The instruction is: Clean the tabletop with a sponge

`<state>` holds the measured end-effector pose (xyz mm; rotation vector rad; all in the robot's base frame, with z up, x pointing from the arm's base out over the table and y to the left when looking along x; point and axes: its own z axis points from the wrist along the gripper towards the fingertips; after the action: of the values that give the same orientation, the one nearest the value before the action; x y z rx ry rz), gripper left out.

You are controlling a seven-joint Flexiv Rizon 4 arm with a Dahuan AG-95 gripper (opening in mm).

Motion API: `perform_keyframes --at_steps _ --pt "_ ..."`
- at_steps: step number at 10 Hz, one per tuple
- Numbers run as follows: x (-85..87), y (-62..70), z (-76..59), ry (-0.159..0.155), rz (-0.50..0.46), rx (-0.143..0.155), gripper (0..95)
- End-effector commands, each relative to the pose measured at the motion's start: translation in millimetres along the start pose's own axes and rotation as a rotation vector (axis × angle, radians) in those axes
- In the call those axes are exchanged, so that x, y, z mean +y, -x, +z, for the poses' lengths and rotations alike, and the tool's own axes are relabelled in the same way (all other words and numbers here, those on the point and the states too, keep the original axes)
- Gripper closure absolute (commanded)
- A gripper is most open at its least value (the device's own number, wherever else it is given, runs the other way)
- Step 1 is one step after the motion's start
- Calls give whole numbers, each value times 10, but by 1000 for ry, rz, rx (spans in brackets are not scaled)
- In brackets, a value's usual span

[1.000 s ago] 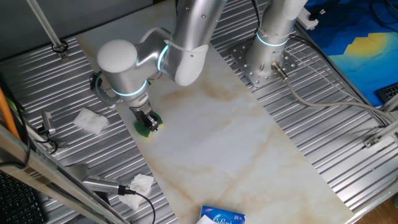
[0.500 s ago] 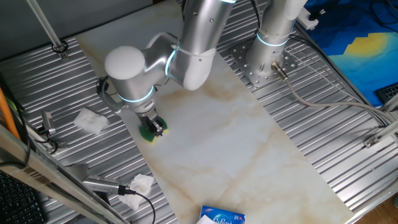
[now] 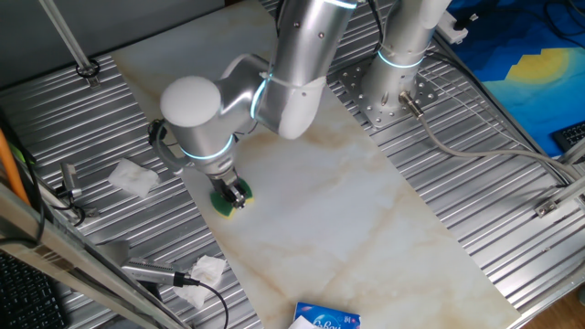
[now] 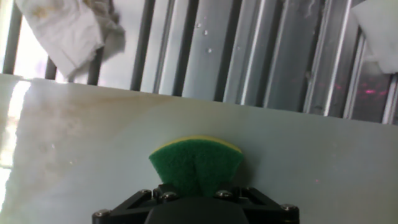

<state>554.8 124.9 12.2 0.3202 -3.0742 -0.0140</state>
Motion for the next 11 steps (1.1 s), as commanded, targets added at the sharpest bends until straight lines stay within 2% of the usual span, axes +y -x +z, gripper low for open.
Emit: perform_keyframes --at_steps 1,4,6,9,11 --pt "127 -4 -26 0 27 2 570" --pt "285 -19 -21 -1 51 1 570" --pt "312 -42 -2 -1 50 -2 570" --pt "237 -74 6 -7 13 -6 570" --pt "74 -106 20 -10 -24 -8 570"
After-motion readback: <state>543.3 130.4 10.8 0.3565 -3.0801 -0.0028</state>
